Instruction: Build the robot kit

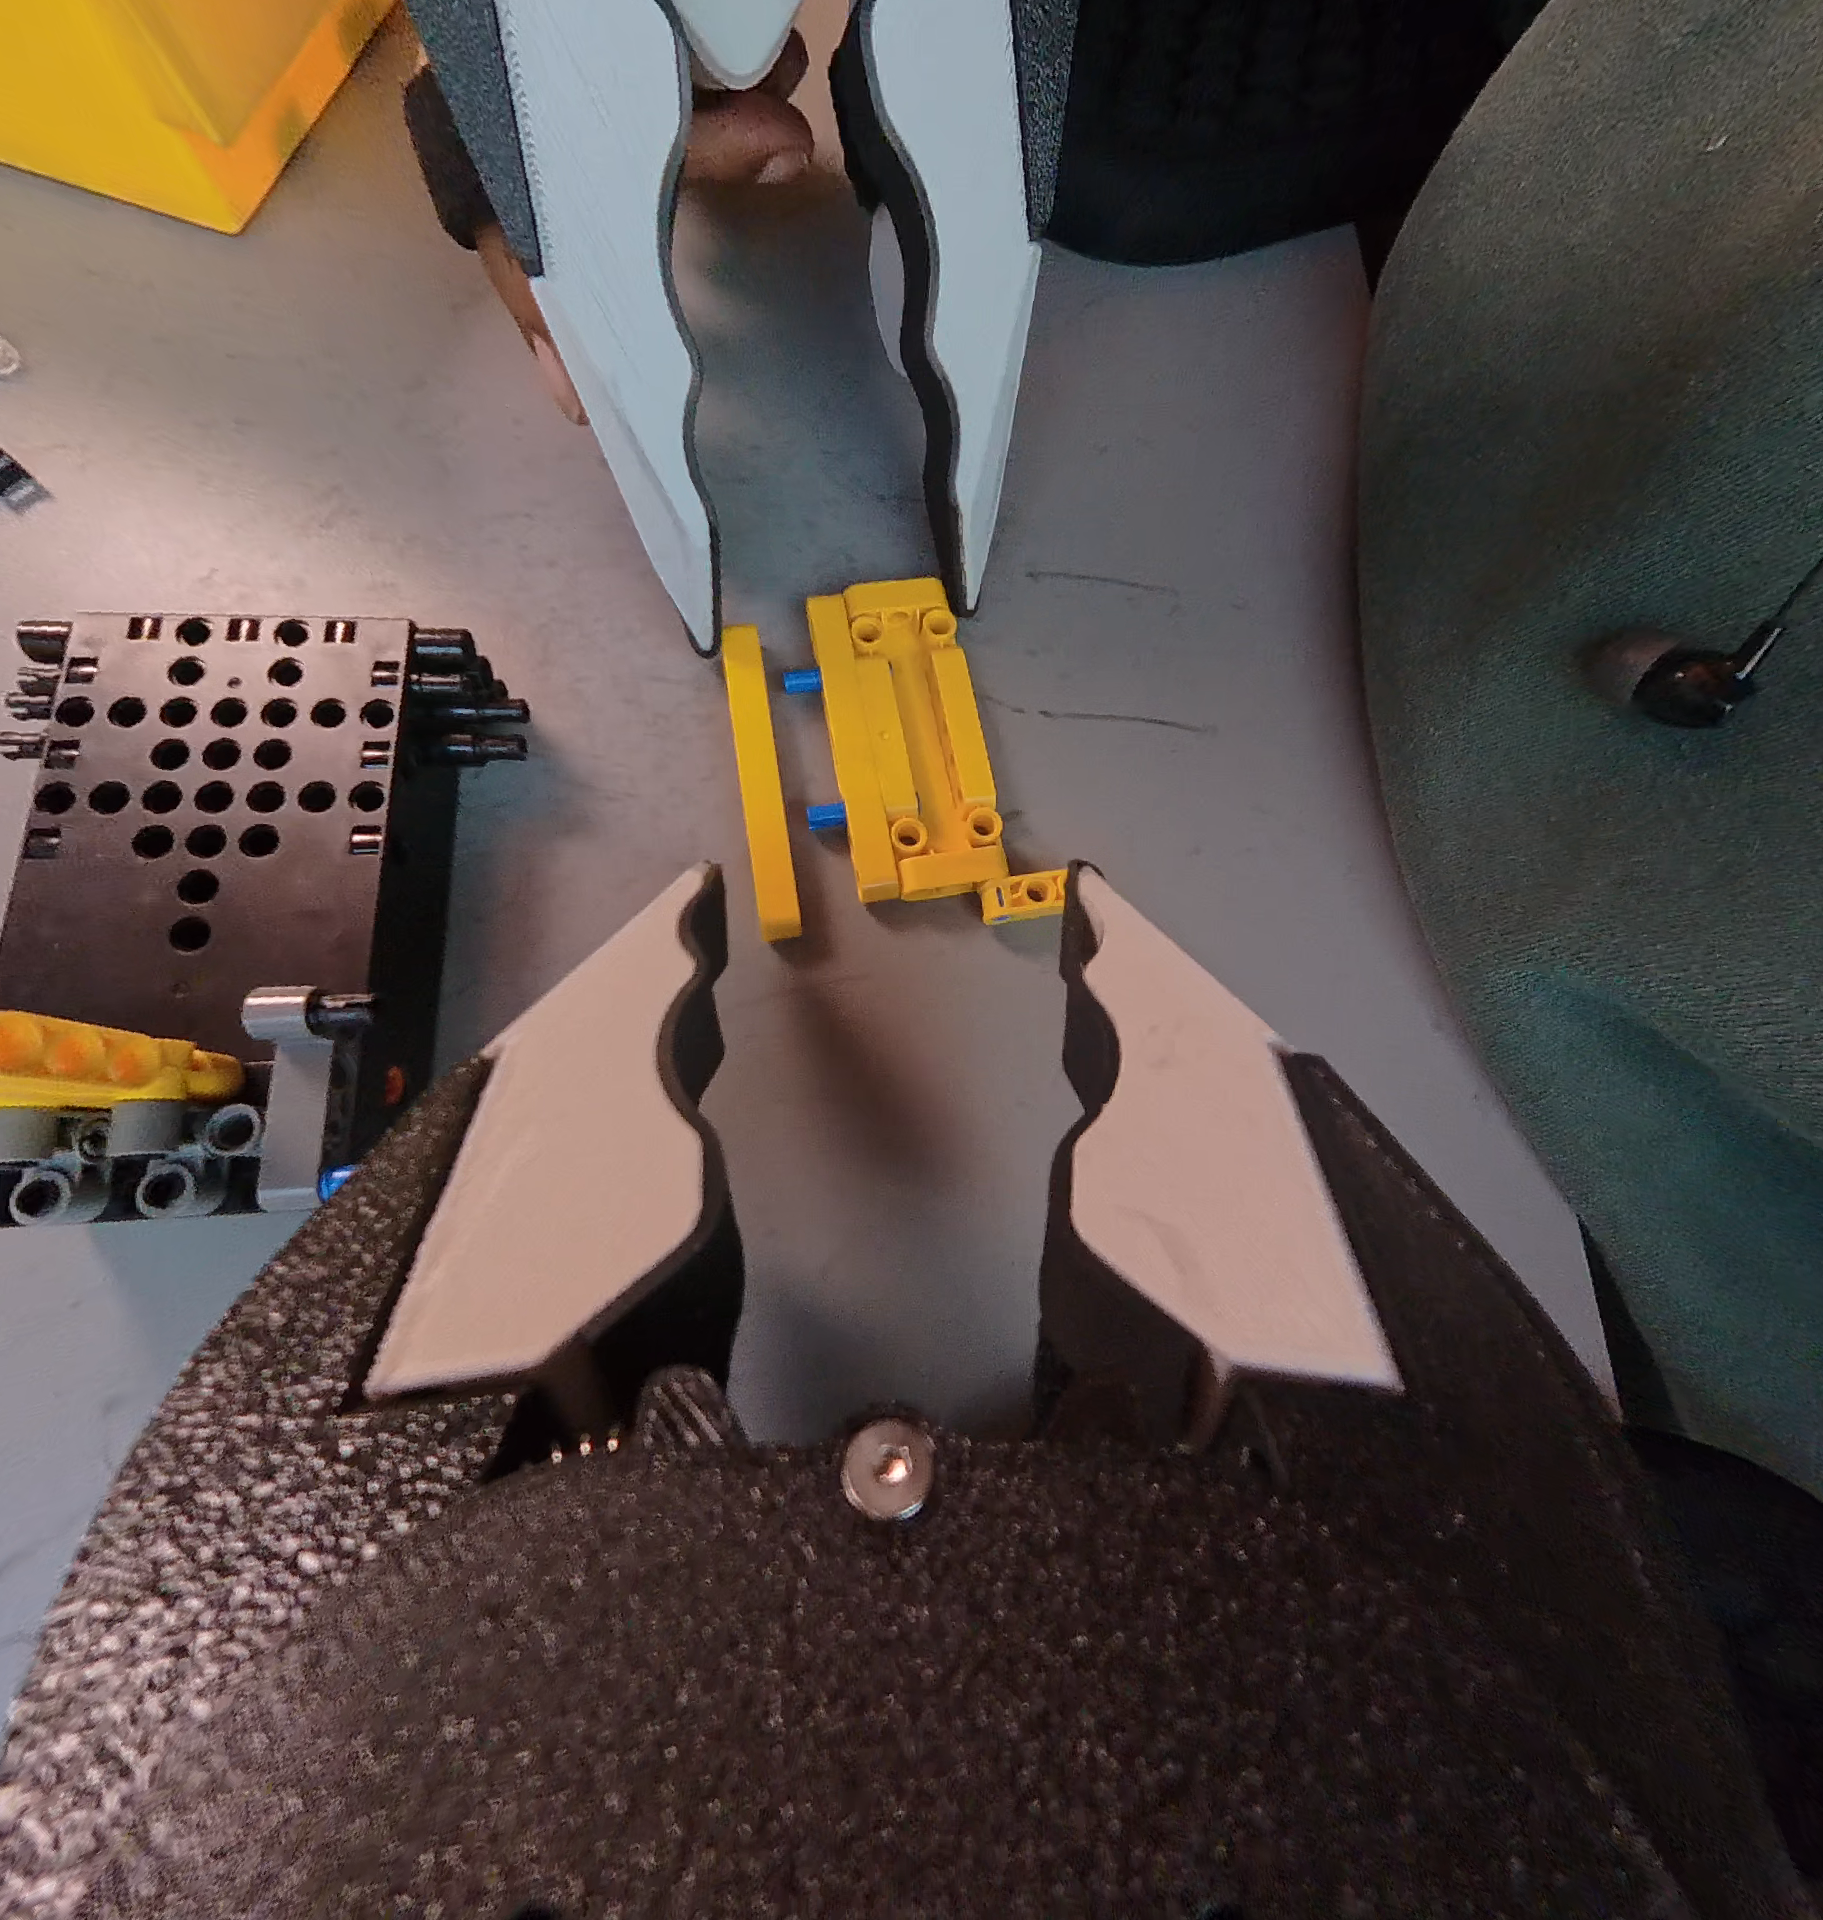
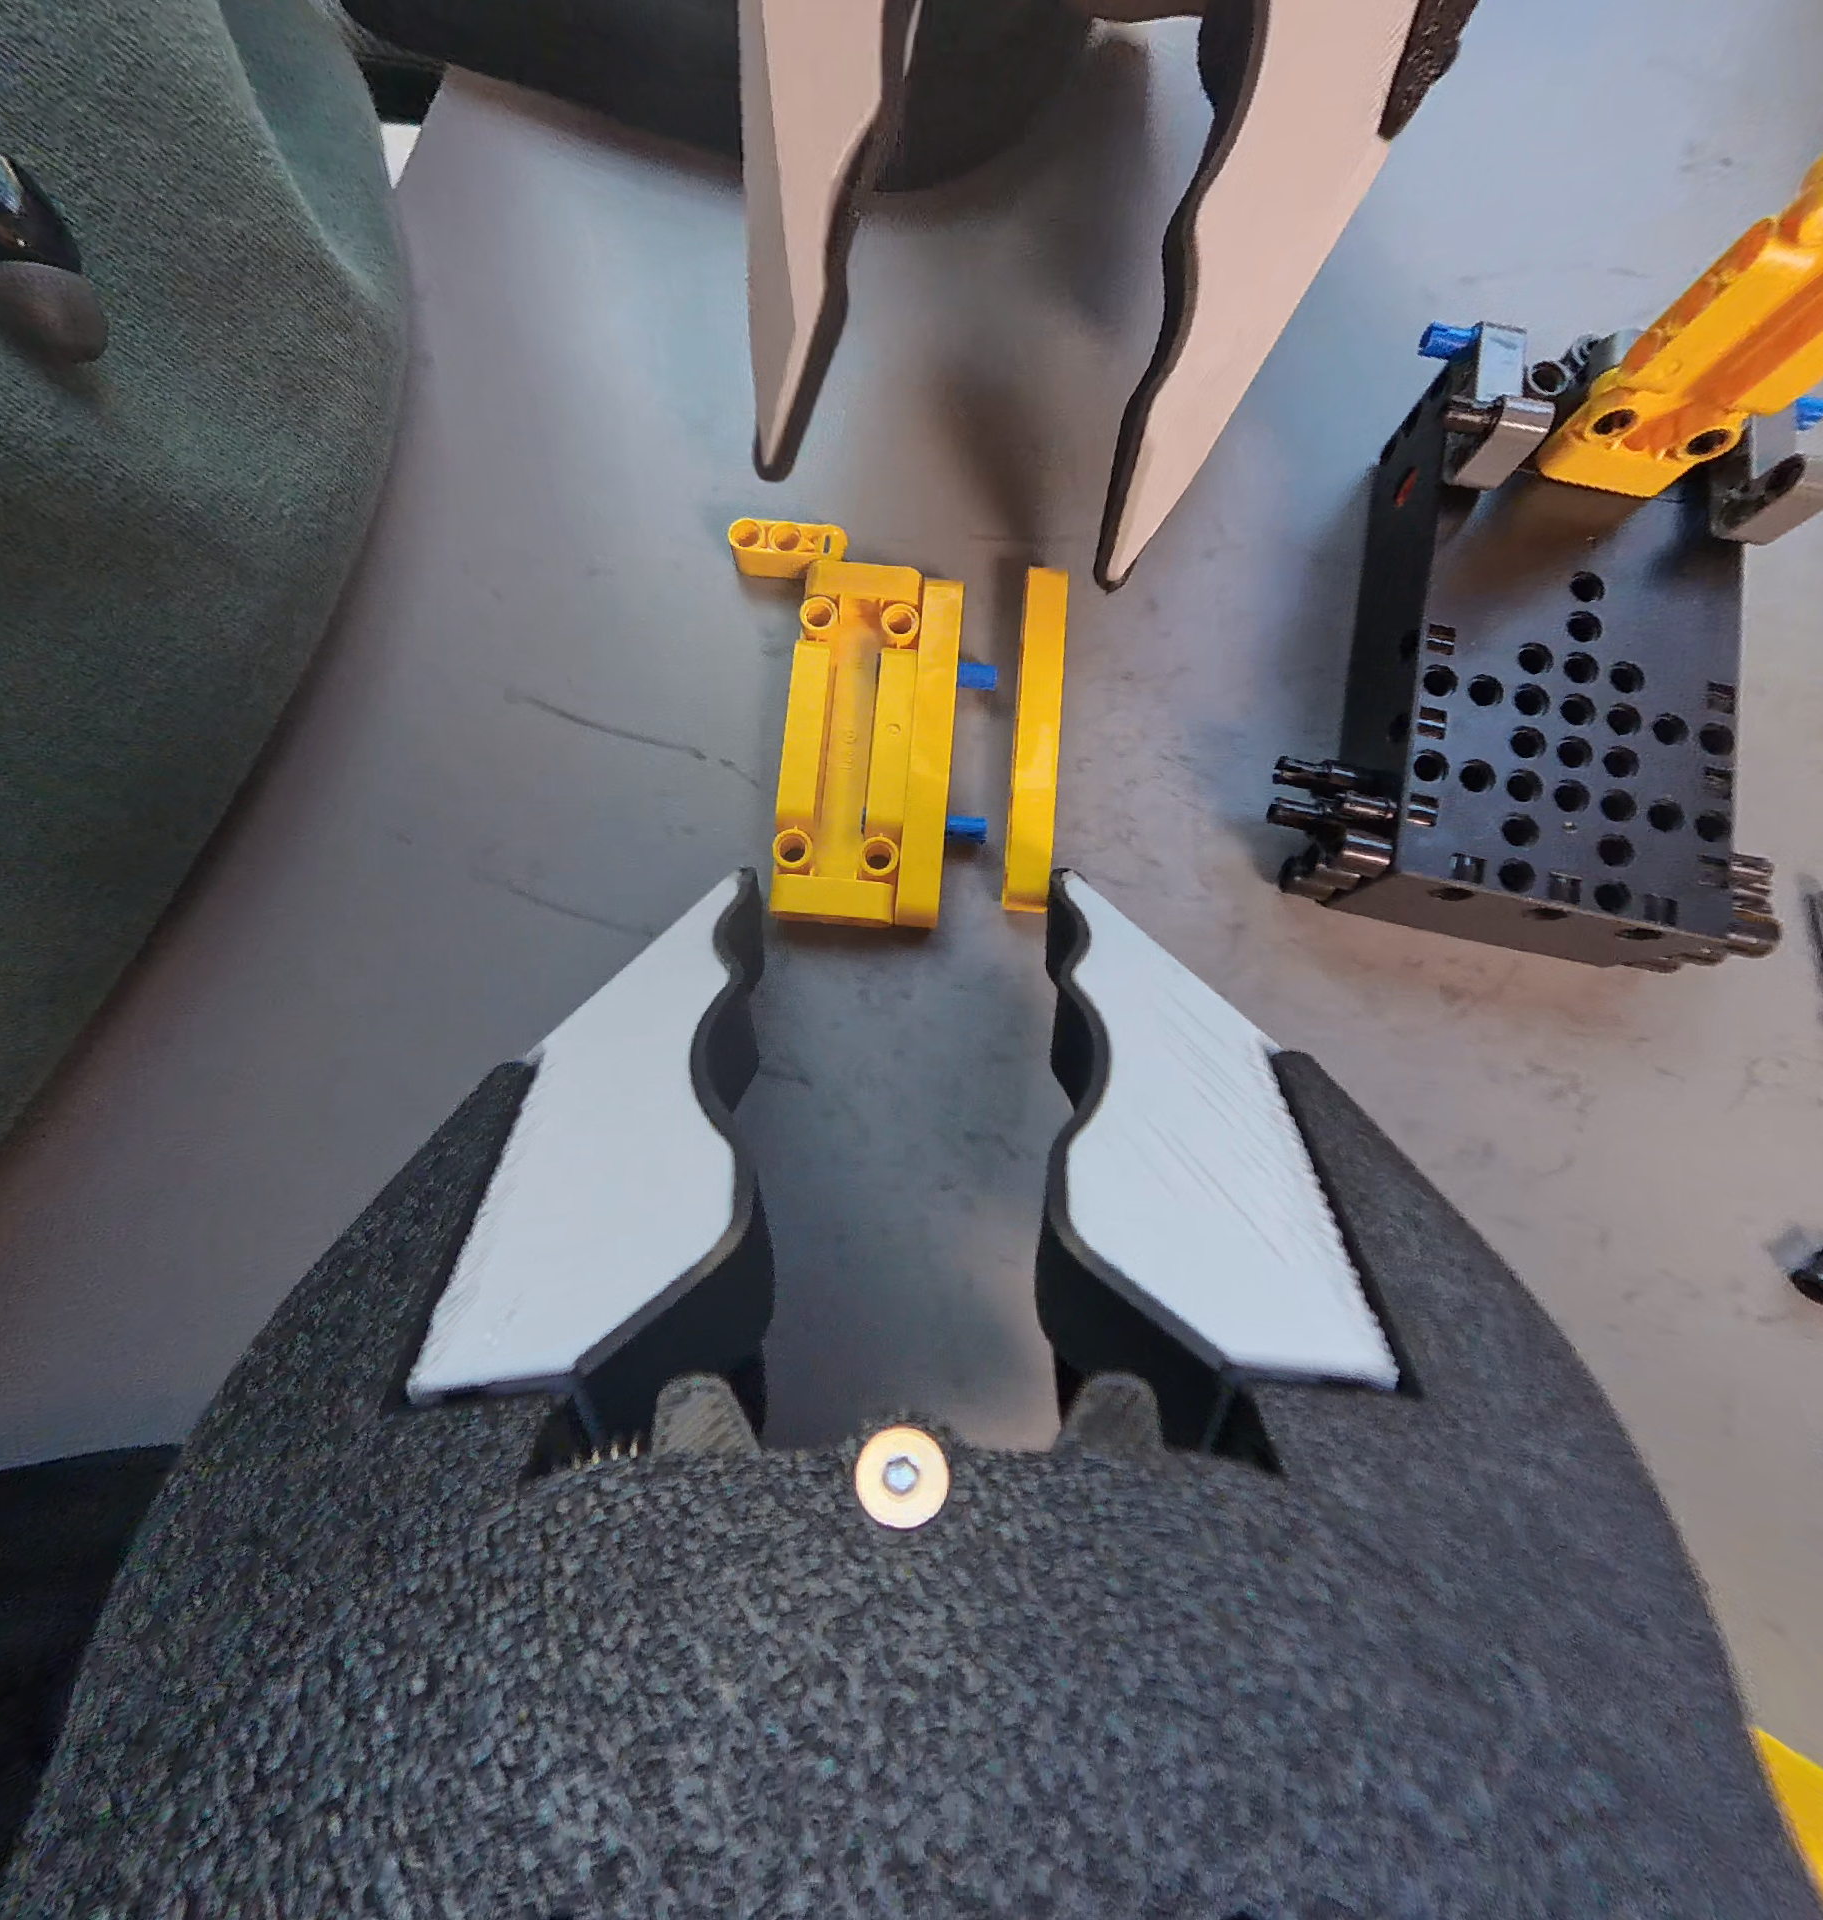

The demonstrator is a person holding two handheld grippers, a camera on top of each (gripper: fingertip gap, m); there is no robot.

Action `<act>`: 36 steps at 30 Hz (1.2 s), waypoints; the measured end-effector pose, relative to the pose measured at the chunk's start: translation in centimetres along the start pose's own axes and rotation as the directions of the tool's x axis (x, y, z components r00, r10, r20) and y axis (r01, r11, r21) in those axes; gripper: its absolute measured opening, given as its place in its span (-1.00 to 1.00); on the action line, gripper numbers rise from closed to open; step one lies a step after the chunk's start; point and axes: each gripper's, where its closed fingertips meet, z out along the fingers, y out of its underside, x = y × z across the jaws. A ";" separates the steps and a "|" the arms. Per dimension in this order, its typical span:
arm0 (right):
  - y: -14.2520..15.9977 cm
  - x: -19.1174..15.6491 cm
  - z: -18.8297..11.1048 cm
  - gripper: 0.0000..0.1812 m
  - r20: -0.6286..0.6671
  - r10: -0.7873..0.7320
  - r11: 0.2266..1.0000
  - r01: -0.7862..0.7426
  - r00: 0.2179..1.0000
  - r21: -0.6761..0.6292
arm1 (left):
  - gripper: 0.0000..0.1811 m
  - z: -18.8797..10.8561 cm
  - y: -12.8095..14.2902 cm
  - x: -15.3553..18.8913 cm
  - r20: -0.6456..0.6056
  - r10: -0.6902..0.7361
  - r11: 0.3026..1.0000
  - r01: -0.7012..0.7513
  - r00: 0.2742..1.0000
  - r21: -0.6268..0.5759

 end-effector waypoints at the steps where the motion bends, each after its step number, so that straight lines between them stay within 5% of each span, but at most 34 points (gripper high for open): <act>1: 0.0 0.1 0.0 -0.42 -0.003 0.002 1.000 -0.002 1.000 0.001 | -0.22 0.1 0.1 0.0 0.006 0.009 1.000 -0.009 1.000 -0.008; 8: 0.0 0.2 0.1 -0.50 -0.016 -0.004 1.000 0.003 1.000 -0.010 | -0.22 1.1 1.3 0.3 0.012 0.045 0.994 -0.044 0.999 -0.101; 16: 0.0 0.2 0.1 -0.47 -0.015 0.005 1.000 -0.005 1.000 -0.004 | -0.41 1.1 1.2 0.2 0.018 0.056 0.994 -0.053 0.998 -0.098; 26: 0.1 0.2 0.0 -0.47 -0.014 0.015 1.000 -0.016 1.000 -0.006 | -0.38 0.9 1.0 0.2 0.005 0.055 0.997 -0.054 0.998 -0.063; 36: 0.9 -0.1 -1.2 -0.55 0.025 0.053 0.999 -0.053 0.998 -0.006 | -0.82 0.6 1.3 -1.5 0.063 -0.018 0.998 0.022 0.998 -0.061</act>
